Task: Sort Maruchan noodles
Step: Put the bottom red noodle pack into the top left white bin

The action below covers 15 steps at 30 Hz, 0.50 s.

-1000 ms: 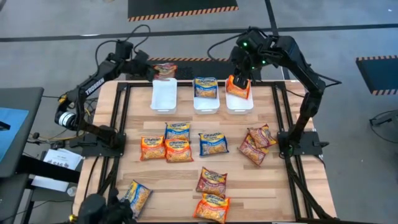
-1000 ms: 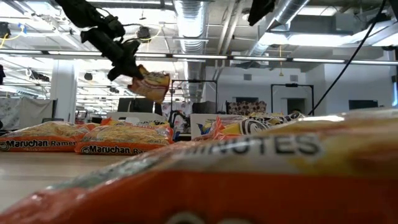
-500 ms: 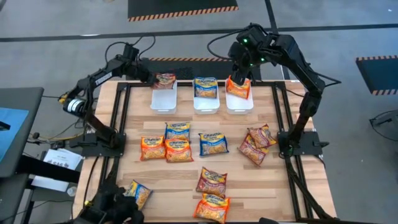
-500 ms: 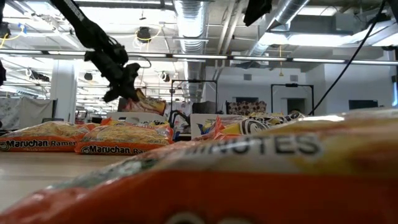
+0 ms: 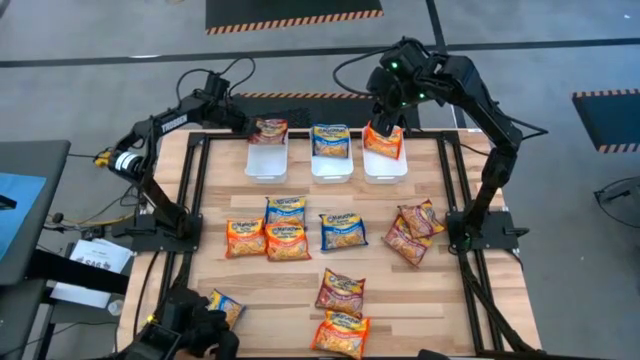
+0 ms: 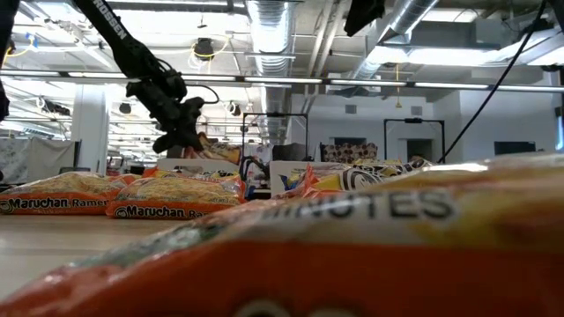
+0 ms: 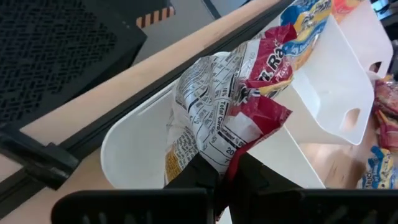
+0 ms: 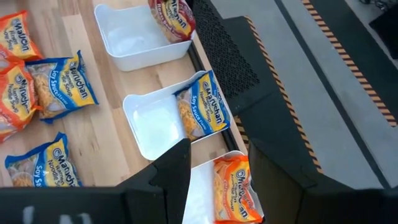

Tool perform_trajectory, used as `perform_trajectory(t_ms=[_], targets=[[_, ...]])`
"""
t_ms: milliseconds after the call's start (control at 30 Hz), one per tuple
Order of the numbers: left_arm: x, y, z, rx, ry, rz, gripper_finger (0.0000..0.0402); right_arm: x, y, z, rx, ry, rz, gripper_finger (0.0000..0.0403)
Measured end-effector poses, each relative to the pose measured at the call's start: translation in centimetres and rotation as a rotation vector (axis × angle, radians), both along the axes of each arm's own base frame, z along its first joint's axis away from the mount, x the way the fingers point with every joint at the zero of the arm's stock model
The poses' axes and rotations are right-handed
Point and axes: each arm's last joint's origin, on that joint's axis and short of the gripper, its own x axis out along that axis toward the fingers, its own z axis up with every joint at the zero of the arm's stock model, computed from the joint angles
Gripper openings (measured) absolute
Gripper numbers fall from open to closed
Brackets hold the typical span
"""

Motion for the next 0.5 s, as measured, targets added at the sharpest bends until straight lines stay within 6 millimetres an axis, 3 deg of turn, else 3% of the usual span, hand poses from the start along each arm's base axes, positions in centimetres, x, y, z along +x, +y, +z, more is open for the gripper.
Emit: perform_trajectory(t_ms=[133, 500], targets=[[0.12, -0.02, 0.01, 0.003, 0.001, -0.001, 0.0024, -0.04, -0.06, 0.00, 0.000, 0.000, -0.003, 0.0185], [0.14, 0.05, 0.06, -0.028, -0.016, 0.038, 0.0138, -0.05, -0.09, 0.00, 0.001, -0.001, -0.005, 0.0185]])
